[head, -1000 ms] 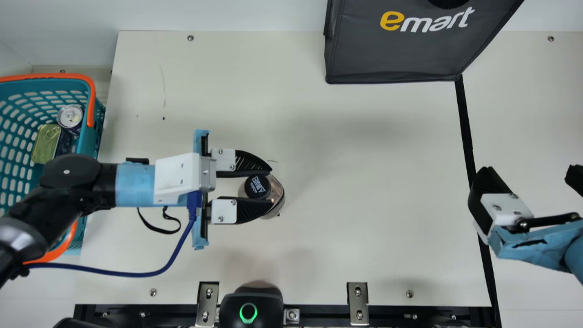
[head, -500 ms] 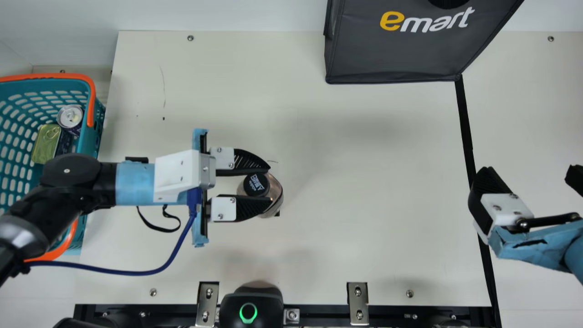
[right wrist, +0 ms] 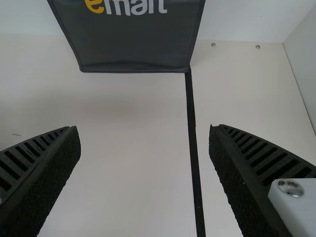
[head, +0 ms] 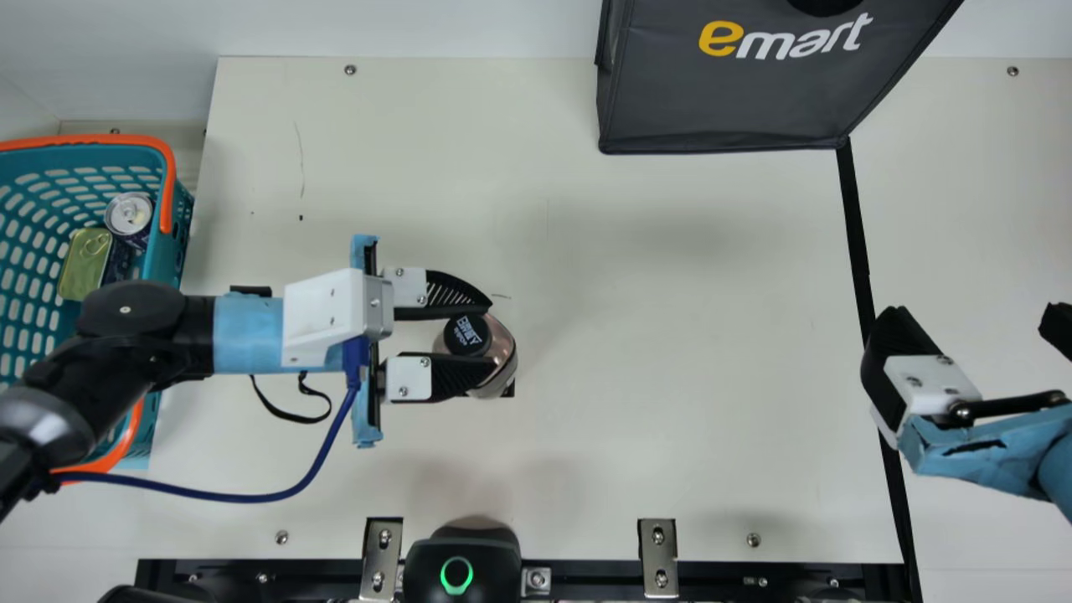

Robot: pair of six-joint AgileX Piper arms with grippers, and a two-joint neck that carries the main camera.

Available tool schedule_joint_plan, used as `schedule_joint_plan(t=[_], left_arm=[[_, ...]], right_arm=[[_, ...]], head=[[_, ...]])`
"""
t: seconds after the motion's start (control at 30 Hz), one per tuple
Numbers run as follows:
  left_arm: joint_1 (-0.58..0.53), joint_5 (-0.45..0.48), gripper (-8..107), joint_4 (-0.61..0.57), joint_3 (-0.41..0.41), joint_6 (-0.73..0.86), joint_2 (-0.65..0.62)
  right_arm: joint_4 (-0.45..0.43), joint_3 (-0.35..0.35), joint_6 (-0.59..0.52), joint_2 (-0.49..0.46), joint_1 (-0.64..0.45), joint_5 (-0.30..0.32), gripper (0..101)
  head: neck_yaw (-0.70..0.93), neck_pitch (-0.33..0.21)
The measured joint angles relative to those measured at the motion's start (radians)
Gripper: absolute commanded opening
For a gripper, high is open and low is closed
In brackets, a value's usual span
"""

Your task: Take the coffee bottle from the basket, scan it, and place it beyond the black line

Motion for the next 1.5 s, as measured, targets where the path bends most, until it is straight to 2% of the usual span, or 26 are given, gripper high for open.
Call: schedule_joint_plan(t=[0.17, 0.97, 1.5], left_arm=[[-0.009, 0.009, 10, -0.016, 0.006, 0.01, 0.008], [-0.032, 0.031, 89, -0.038, 0.019, 0.031, 0.022], [-0.036, 0.045, 90, -0.044, 0.019, -0.027, -0.025]], right_arm=[[0.0, 0.0, 0.0, 0.0, 0.0, 0.0, 91], [0.0, 0.0, 0.0, 0.0, 0.0, 0.0, 91], [0.0, 0.0, 0.0, 0.0, 0.0, 0.0, 91]], head=[[0.0, 0.0], [0.0, 0.0], [0.0, 0.0]])
